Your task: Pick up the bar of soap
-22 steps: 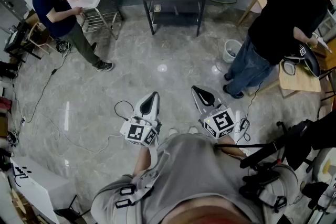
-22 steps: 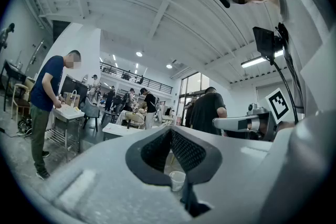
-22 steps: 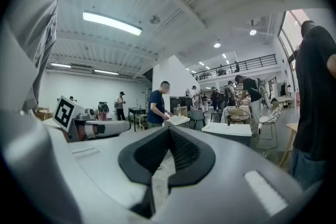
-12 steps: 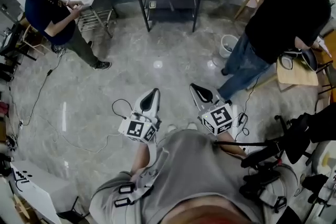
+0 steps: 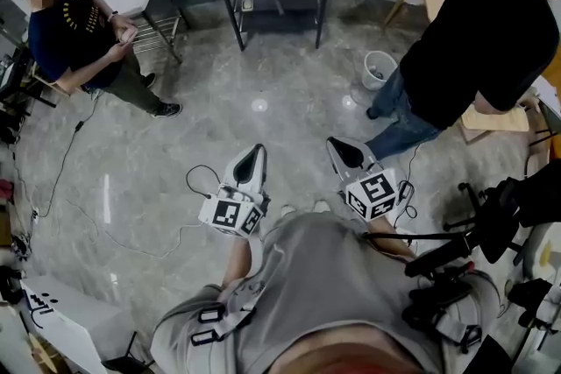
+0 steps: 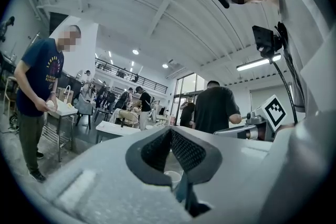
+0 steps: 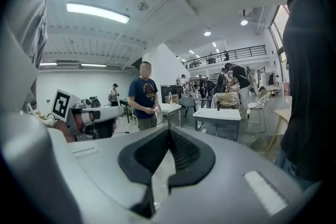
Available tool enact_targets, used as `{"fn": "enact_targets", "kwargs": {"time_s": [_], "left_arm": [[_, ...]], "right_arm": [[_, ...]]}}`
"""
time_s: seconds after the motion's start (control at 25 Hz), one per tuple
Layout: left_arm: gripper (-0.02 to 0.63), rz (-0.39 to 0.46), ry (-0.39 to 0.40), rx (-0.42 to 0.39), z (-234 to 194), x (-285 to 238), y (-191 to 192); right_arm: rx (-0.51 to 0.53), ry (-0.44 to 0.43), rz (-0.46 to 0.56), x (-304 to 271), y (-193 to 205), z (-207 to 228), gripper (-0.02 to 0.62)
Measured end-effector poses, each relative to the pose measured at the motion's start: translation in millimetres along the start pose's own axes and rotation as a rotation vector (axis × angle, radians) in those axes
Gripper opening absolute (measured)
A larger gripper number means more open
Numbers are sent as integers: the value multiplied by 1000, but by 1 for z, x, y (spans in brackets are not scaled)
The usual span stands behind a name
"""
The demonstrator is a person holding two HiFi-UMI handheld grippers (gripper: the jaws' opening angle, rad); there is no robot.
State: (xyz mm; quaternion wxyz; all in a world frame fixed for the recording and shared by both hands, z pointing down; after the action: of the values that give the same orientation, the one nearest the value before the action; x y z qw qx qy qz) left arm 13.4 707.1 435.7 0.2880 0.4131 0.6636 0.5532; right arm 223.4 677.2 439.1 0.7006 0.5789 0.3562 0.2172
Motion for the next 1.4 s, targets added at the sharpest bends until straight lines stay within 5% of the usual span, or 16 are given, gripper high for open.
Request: {"fn": "enact_targets", "kwargs": {"time_s": [0.64,1.4], "left_arm": [[-3,1,40,3,-34,19,8],[-3,-20,14,-14,-95,-59,9]], "right_arm": [[15,44,37,-22,-7,-32,2],[14,-40,104,-127,-30,18,2]]}}
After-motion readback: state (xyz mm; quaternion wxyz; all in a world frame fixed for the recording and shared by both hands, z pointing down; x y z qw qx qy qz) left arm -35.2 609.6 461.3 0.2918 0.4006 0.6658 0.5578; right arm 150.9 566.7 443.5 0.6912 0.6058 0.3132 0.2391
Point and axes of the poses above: the fingertips, and each gripper's own axes: x backward along the fingers, z to its right, y out of its underside, the point moved 5 cm from there along x, backward along the fingers, and after that the axes turned 3 degrees about y, right-handed, at the moved point
